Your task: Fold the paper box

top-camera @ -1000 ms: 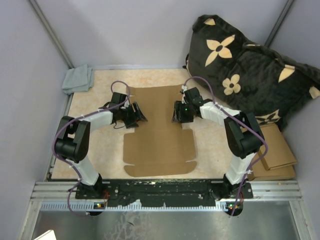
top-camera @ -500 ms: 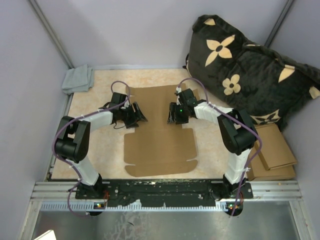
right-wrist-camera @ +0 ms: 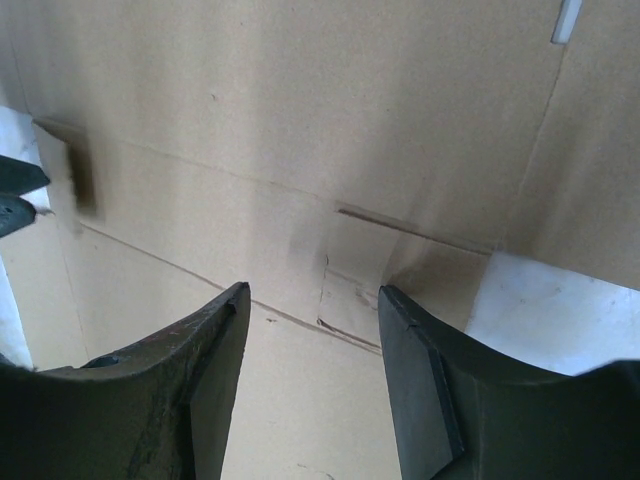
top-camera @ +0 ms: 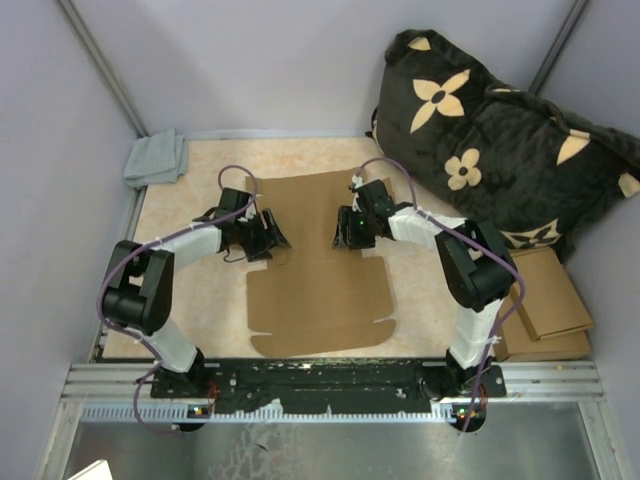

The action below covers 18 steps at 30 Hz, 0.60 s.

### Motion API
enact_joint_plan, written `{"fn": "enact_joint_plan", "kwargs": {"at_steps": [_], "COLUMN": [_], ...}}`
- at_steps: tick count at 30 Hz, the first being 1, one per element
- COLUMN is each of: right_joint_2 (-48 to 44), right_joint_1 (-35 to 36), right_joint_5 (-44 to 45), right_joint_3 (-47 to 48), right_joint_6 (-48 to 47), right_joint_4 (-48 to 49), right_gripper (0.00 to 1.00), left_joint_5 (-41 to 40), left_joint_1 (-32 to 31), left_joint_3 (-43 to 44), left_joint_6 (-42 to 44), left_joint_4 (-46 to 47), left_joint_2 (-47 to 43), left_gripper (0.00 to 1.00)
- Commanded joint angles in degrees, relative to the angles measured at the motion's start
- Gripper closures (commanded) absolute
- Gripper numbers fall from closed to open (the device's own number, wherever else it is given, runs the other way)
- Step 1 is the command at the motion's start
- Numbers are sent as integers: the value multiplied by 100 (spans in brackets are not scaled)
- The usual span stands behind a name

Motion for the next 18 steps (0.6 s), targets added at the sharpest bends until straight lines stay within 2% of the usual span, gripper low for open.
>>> {"fn": "enact_joint_plan", "kwargs": {"at_steps": [1,5,9,12,18], "right_joint_2": [-416,-821,-986,-742,408], "right_joint_1": [104,104,85,-47,-682], "right_joint_5": [27,192,800,1179,1128], "right_joint_3": [-110,81,666,1490,3613], "right_joint_6": [30,-49,-294,-544,-764], "right_joint_4": [-339,-640,-1137,-1596,-2263], "right_gripper": [45,44,41,39,38], "left_joint_5": [-202,-527,-919,-1117,-1419], "left_joint_1": [-41,-36,72,236,556], "left_joint_3": [11,358,925,1395,2704], "left_joint_6": [163,378,552,617,791], "left_joint_4": [-490,-839,-1207,-1287,-1353], "left_joint_2": [-402,-593,-597,-447,363], "left_gripper": [28,26,23,22,21]}}
